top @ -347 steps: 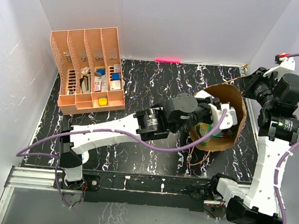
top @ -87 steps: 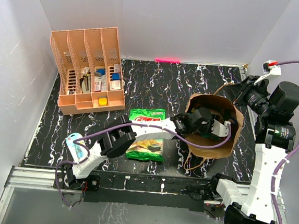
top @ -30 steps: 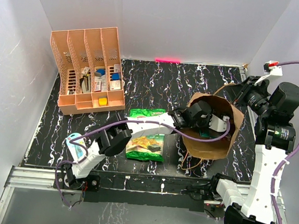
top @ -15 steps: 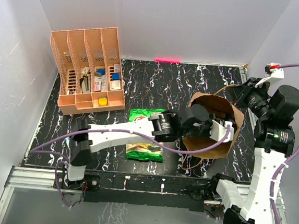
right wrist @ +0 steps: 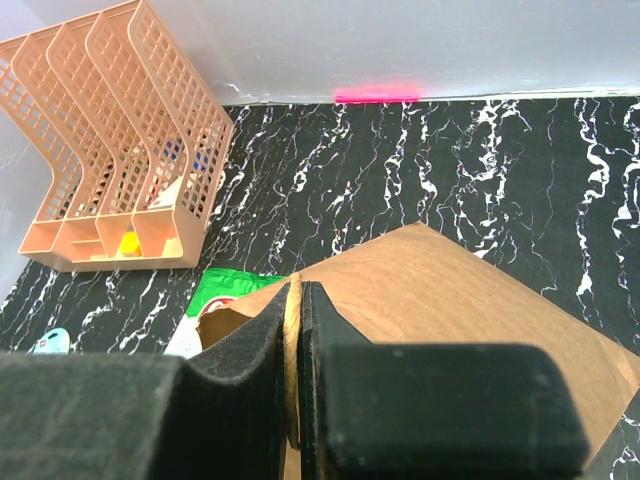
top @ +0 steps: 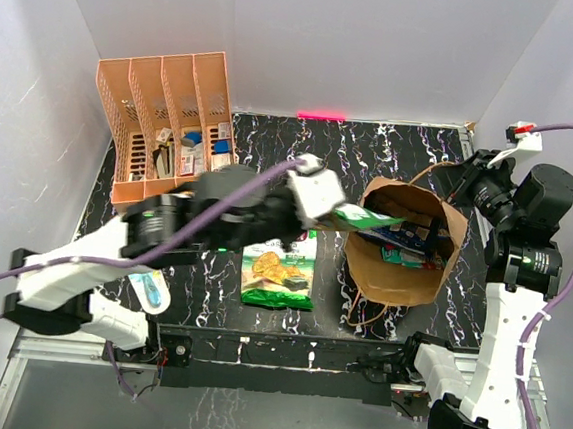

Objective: Take the snacks out of the paper bag
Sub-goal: Place the snack at the center of the board.

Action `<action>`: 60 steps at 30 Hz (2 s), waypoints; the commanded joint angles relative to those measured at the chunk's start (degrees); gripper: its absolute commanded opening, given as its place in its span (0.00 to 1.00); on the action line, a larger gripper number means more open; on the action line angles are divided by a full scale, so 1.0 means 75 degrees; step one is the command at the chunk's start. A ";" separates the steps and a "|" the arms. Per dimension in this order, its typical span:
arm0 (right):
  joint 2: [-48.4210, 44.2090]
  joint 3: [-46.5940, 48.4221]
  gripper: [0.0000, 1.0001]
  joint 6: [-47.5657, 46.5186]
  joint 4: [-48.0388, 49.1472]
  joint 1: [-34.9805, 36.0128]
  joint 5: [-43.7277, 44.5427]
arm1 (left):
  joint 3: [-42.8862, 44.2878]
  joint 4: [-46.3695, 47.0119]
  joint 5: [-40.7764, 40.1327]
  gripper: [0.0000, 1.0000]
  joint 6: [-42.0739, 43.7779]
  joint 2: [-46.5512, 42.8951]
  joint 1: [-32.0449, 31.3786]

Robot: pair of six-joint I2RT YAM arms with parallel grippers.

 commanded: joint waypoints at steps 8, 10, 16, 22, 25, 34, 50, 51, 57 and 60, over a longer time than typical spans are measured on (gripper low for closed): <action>-0.0183 -0.0300 0.08 -0.0119 0.0687 0.0047 0.0048 | -0.2010 -0.2133 -0.3450 0.00 -0.0972 -0.1480 0.0044; -0.0203 -0.0279 0.08 -0.0135 0.0658 0.0058 0.0064 | -0.2724 -0.1514 -0.3399 0.00 -0.0518 -0.1462 0.0195; -0.0192 -0.0105 0.08 -0.0167 0.0492 0.0089 0.0179 | -0.4496 0.1169 -0.2347 0.00 0.1500 -0.1253 0.1548; -0.0134 0.0116 0.08 -0.0158 0.0370 0.0091 0.0189 | -0.5148 0.2578 -0.2128 0.00 0.2681 0.0009 0.2366; -0.0118 0.0204 0.08 -0.0157 0.0309 0.0091 0.0199 | -0.5271 0.3078 -0.1616 0.00 0.2771 0.0354 0.2649; -0.0098 0.0201 0.08 -0.0148 0.0315 0.0091 0.0163 | -0.5878 0.4660 -0.1407 0.00 0.3230 0.1186 0.2856; -0.0144 0.0126 0.08 -0.0158 0.0313 0.0088 0.0156 | -0.5773 0.3755 -0.0192 0.00 0.1692 0.2195 0.2924; -0.0144 0.0119 0.08 -0.0157 0.0319 0.0090 0.0153 | -0.5851 0.3770 -0.0024 0.00 0.1662 0.2188 0.2925; -0.0173 0.0122 0.08 -0.0170 0.0306 0.0094 0.0174 | -0.6387 0.3855 0.0266 0.00 0.1918 0.2049 0.2930; -0.0168 0.0100 0.08 -0.0169 0.0320 0.0094 0.0155 | -0.6589 0.3828 0.0228 0.00 0.2178 0.2135 0.2928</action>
